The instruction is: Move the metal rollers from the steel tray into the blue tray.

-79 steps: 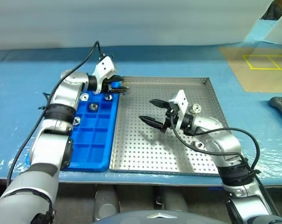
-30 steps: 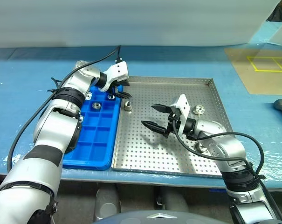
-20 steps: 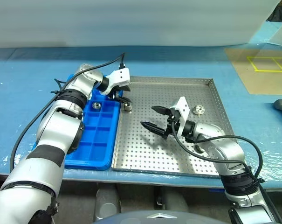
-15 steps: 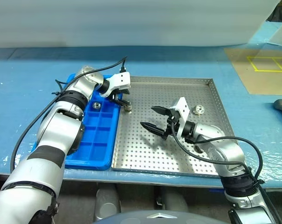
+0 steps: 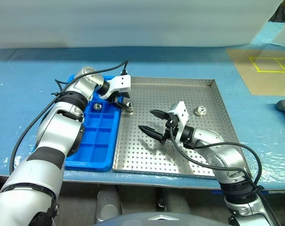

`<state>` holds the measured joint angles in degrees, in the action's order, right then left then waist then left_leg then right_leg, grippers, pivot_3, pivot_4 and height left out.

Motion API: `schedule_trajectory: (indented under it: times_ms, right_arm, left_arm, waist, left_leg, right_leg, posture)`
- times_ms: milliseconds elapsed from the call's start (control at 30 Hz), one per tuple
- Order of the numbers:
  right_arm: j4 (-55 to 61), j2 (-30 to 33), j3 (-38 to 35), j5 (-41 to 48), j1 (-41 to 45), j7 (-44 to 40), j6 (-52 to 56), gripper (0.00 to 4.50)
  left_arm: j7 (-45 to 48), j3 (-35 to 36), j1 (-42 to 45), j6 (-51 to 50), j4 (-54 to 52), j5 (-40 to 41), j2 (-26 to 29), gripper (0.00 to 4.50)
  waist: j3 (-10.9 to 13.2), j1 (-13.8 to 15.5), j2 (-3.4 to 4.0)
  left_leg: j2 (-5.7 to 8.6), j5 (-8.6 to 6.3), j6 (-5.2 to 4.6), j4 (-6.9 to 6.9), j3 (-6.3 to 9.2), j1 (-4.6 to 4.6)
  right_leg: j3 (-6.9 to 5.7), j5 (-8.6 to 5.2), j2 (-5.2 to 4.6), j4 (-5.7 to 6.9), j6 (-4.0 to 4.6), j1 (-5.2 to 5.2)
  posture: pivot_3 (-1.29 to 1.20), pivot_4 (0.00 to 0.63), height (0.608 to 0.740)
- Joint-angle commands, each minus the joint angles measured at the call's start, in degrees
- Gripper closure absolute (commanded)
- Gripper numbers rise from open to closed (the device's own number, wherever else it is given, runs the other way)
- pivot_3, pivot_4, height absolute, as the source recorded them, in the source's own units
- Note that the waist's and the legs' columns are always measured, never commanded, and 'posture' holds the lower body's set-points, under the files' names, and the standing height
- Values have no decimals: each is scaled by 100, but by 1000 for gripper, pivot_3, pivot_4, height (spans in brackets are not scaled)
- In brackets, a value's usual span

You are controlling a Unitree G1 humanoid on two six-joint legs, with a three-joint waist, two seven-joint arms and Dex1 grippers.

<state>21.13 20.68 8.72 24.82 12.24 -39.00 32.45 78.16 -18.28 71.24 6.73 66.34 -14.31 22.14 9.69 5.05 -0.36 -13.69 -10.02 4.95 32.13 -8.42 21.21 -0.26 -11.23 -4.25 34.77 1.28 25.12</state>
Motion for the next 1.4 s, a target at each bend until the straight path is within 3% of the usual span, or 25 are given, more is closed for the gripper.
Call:
schedule_trajectory:
  times_ms: [33,367,867,1000,1233,1400]
  right_arm:
    - [263,-49,10,94,-19,28,-47,0]
    - [262,-178,89,68,-32,145,-64,0]
    - [241,-226,76,51,-28,227,-110,0]
    - [264,-222,78,49,-49,252,-116,0]
    - [235,-230,83,37,-11,273,-138,0]
    - [194,-218,83,23,19,261,-152,0]
  left_arm:
    - [54,-110,54,140,-148,-134,85,1327]
    - [-4,-348,44,291,-115,-417,66,1327]
    - [-818,-452,54,215,239,-696,-240,1327]
    - [-894,-384,38,120,350,-642,-287,2209]
    - [-780,-347,-35,52,379,-595,-280,4478]
    - [-1061,-259,-11,31,378,-538,-296,4478]
  waist:
    - [0,-20,0]
    - [0,-106,0]
    - [0,-116,0]
    - [0,-121,0]
    - [0,-130,0]
    - [0,-136,0]
  left_leg:
    - [0,0,0,0,0,0]
    - [0,0,0,0,0,-1]
    - [1,0,0,0,0,-7]
    - [1,0,0,0,0,-9]
    - [1,0,-1,1,-2,-22]
    - [1,0,0,1,-3,-23]
  right_leg:
    - [0,0,0,0,0,0]
    - [0,0,0,0,0,-1]
    - [4,0,1,1,0,-6]
    - [4,0,1,1,0,-7]
    - [8,0,1,2,0,-23]
    - [10,2,1,3,2,-24]
  posture:
    - [-169,150,740]
    - [-172,150,740]
    - [-187,150,740]
    - [-189,150,740]
    - [-188,150,740]
    - [-187,150,740]
